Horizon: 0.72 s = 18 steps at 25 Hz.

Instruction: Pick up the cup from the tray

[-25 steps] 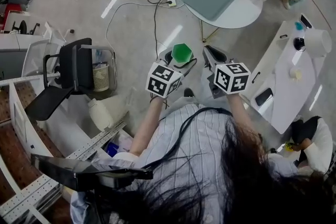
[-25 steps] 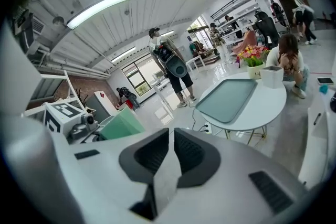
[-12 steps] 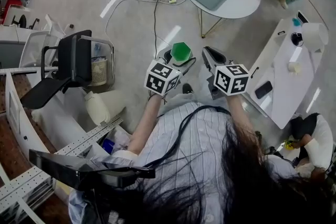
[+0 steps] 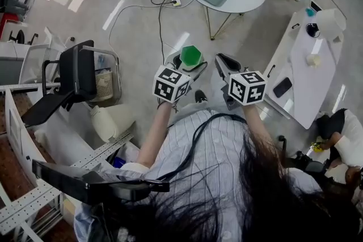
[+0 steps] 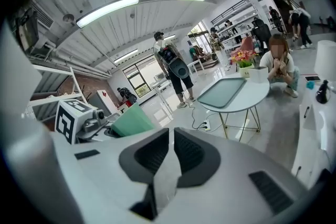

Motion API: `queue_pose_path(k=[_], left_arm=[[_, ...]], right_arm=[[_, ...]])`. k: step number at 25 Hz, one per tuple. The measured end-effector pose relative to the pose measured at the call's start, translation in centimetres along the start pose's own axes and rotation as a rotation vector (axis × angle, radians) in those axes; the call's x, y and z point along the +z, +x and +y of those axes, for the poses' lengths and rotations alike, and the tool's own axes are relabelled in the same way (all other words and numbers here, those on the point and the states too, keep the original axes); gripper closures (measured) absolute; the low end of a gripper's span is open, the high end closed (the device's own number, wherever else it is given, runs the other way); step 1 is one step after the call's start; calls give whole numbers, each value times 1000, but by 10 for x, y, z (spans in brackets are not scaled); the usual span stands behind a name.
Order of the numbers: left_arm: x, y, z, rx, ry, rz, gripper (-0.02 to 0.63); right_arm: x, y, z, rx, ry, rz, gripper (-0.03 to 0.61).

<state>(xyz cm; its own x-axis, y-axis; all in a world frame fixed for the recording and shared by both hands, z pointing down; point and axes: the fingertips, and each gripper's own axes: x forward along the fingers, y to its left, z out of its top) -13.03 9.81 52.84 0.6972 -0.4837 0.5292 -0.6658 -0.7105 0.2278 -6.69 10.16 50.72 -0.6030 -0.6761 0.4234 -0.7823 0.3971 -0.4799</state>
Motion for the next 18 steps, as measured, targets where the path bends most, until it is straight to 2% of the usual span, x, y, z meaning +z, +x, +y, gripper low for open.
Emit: queue_pose_path(k=[7,18], left_arm=[[-8,-2,-16,-23,19,11,293],[-23,-8,-11,-6,-9,14,293]], right_arm=[[-14,-15,2,-10,0,6,531],[-24,-14,14,15,-20,30,531]])
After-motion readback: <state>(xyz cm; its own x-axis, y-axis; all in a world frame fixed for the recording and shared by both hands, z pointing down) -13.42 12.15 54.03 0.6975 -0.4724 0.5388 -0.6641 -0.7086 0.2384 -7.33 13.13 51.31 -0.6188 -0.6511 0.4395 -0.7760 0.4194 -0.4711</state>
